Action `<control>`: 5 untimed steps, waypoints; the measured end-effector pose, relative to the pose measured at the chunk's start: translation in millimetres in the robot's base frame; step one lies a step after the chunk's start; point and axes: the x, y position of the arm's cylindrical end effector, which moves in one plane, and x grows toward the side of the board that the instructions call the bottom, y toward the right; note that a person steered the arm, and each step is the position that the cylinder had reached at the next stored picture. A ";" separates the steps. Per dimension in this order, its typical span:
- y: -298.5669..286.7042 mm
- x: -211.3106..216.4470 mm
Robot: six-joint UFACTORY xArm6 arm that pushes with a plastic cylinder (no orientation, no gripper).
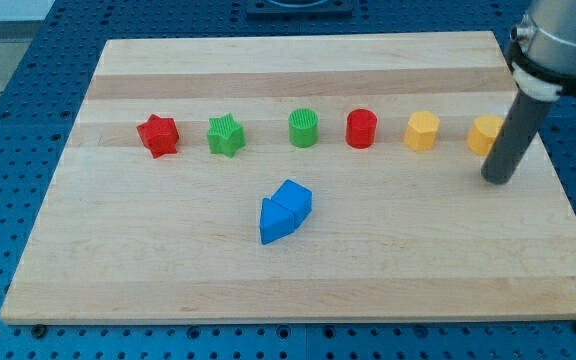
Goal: Move the arm close to the top right side of the red circle
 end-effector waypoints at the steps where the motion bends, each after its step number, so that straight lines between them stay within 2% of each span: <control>1: -22.5 7.4; 2: -22.5 -15.5; 3: -0.1 14.3; 4: 82.2 19.9; 5: 126.6 -7.5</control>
